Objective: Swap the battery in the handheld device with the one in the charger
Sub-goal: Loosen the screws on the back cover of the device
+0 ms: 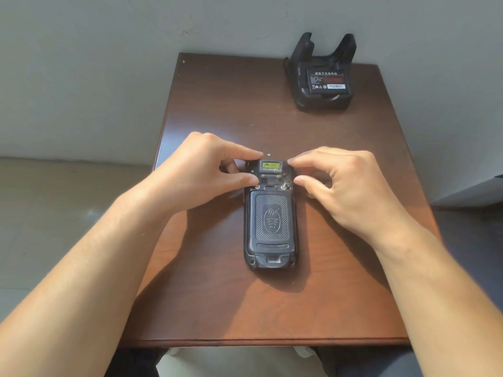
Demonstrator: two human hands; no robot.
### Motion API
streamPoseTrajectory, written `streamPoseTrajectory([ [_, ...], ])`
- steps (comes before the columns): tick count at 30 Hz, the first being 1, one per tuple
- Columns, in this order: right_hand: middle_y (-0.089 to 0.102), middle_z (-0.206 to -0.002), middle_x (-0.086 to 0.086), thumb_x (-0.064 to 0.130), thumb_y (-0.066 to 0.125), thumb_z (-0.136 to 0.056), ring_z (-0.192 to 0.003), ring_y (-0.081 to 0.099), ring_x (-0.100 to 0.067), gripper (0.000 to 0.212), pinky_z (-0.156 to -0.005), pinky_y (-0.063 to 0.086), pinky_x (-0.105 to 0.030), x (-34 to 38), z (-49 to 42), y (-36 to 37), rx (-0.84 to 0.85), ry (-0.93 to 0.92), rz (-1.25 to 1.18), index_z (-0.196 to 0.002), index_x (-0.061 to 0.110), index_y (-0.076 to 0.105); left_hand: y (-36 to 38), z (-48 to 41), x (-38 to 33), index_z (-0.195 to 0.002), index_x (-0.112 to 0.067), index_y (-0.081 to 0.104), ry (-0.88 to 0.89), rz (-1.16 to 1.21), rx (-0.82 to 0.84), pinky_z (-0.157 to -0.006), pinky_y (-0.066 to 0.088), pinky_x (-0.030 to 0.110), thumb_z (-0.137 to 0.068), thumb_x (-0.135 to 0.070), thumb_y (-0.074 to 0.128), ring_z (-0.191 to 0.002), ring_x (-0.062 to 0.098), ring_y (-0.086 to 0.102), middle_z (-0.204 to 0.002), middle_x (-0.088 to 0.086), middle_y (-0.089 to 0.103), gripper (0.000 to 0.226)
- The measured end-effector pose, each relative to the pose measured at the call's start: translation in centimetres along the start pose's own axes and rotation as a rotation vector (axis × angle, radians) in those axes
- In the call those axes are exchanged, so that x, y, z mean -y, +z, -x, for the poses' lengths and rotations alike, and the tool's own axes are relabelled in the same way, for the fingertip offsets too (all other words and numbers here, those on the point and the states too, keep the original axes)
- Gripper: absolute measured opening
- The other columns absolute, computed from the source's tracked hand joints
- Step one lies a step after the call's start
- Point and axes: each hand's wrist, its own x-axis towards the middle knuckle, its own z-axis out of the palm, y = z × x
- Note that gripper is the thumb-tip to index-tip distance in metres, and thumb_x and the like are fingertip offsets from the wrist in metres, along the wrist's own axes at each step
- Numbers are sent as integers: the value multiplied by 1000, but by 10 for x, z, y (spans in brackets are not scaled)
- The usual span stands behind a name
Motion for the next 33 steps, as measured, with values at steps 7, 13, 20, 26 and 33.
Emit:
streamPoseTrajectory([
  [7, 79, -101, 0, 22, 82, -84, -80, 68, 5, 24, -79, 61, -30, -3, -3, 3, -33, 31, -115, -105, 10, 80, 3, -1, -4, -114, -37, 72, -37, -55, -37, -67, 50, 25, -77, -41, 77, -63, 10, 63, -64, -3, 73, 38],
  [13, 79, -98, 1, 24, 84, -82, -86, 72, -7, 24, -83, 57, -22, 0, -4, 3, -62, 26, -85, -102, 11, 81, 4, -1, -6, -110, -38, 72, -46, -74, -40, -68, 48, 28, -77, -44, 76, -69, 7, 65, -65, -3, 71, 34],
  [20, 67, -101, 4, 27, 74, -90, -74, 60, -4, 21, -65, 55, -25, 26, 10, -2, -94, -13, -51, -109, 19, 78, -3, 1, -5, -117, -35, 71, -23, -81, -5, -78, 56, 33, -83, -32, 75, -71, 8, 70, -68, -4, 77, 34],
  [26, 53, -99, 14, 43, 67, -86, -80, 57, -8, 28, -68, 56, -41, 39, 21, 8, 132, 65, -72, -111, 30, 71, -7, 1, -8, -116, -37, 72, -30, -104, 22, -76, 52, 15, -81, -36, 76, -70, 0, 68, -72, -7, 78, 36],
  [33, 52, -100, 15, 28, 70, -89, -80, 50, 10, 21, -77, 56, -34, 36, 18, 10, 120, 86, -73, -110, 26, 69, -7, 0, -14, -116, -35, 72, -20, -181, 7, -69, 40, -4, -81, -35, 76, -71, 3, 69, -78, -3, 79, 35],
])
